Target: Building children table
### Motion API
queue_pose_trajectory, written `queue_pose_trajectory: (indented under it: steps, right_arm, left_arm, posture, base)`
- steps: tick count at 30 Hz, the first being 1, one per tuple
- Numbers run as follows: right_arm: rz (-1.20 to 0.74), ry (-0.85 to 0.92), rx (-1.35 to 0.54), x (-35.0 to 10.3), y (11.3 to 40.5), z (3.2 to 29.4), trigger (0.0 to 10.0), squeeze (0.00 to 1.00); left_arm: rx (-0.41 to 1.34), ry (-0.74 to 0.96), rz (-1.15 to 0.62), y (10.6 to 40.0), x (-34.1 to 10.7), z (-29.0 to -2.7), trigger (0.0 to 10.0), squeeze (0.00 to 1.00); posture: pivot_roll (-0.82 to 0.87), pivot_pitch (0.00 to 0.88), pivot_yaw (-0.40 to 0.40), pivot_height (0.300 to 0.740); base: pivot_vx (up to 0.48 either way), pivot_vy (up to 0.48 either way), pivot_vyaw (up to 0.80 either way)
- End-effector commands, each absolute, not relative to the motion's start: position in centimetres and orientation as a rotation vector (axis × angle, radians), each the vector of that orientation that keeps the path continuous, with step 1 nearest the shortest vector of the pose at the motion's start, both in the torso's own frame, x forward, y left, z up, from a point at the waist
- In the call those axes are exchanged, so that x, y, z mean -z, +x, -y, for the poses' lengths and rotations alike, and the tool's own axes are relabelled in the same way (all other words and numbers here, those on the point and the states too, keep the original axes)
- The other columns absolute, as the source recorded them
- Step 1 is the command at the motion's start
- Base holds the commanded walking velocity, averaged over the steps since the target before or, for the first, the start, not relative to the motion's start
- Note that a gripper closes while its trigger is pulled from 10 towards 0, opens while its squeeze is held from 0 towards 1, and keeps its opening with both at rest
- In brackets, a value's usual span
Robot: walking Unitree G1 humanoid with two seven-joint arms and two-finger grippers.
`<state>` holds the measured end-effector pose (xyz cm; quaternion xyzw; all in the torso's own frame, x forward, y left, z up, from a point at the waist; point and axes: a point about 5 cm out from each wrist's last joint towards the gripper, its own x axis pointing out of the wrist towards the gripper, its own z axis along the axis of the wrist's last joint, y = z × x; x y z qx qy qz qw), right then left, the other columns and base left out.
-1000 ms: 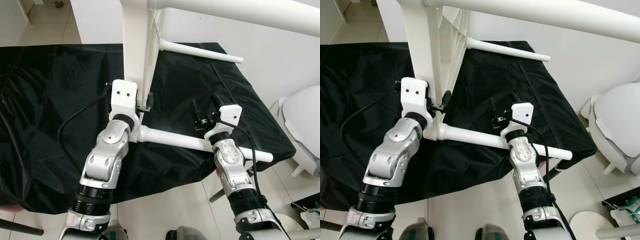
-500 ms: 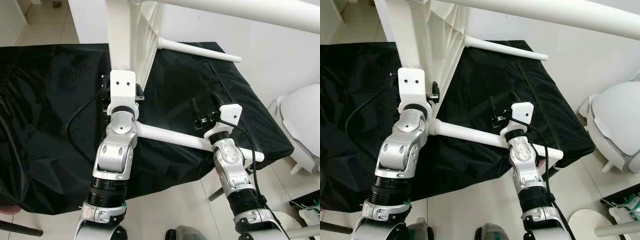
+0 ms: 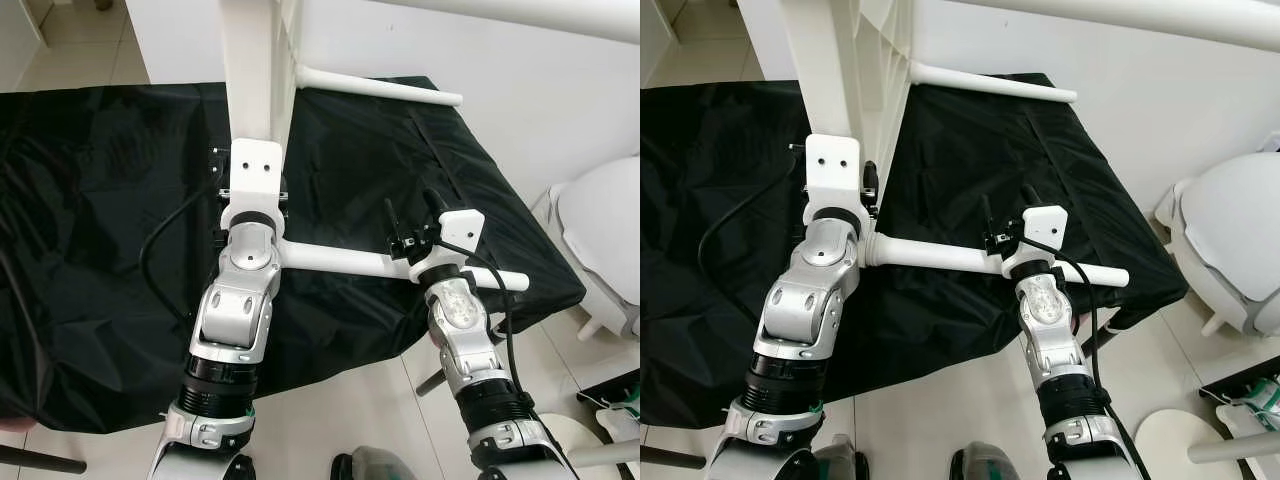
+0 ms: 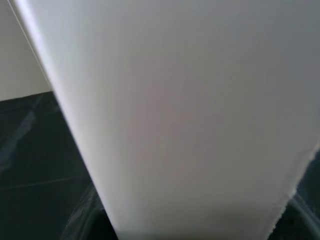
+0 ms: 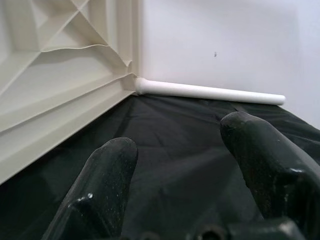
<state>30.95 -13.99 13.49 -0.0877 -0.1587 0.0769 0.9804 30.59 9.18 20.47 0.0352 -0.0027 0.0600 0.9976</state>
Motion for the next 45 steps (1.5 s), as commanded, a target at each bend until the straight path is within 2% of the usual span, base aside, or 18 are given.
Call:
queue_pose_trajectory:
  steps: [1, 10, 21, 34, 35, 45]
  right_arm:
    - [0.314, -0.178, -0.144, -13.4, 30.8, 14.2, 10.0, 0.0]
    - [0.31, -0.182, -0.156, -13.4, 31.0, 14.1, 10.0, 0.0]
    - [0.308, -0.191, -0.171, -13.5, 31.4, 14.2, 10.0, 0.0]
    - [0.309, -0.194, -0.194, -13.7, 31.8, 13.9, 10.0, 0.0]
    - [0.309, -0.195, -0.197, -13.7, 32.0, 14.0, 10.0, 0.0]
    - [0.311, -0.201, -0.203, -13.8, 32.2, 14.0, 10.0, 0.0]
  left_arm:
    - [-0.325, 0.146, 0.014, 30.2, -20.4, -12.8, 10.0, 0.0]
    - [-0.385, 0.257, 0.033, 28.2, -19.9, -17.4, 10.0, 0.0]
    - [-0.409, 0.291, 0.042, 26.0, -19.6, -18.6, 10.0, 0.0]
    - [-0.402, 0.402, 0.02, 22.8, -18.7, -21.9, 10.0, 0.0]
    - [-0.421, 0.423, 0.007, 22.2, -18.3, -22.8, 10.0, 0.0]
    - [-0.436, 0.446, -0.011, 21.3, -18.0, -24.2, 10.0, 0.0]
  posture:
    - [0.02, 0.011, -0.02, 0.74]
    - [0.04, 0.019, -0.035, 0.74]
    - [0.07, 0.03, -0.053, 0.74]
    - [0.1, 0.045, -0.07, 0.74]
    - [0.11, 0.048, -0.071, 0.74]
    - [0.11, 0.052, -0.079, 0.74]
  base:
    - [0.0, 0.0, 0.0]
    - [0.0, 0.0, 0.0]
    - [0.0, 0.0, 0.0]
    - [0.0, 0.0, 0.0]
    - [0.0, 0.0, 0.0]
    - [0.0, 0.0, 0.0]
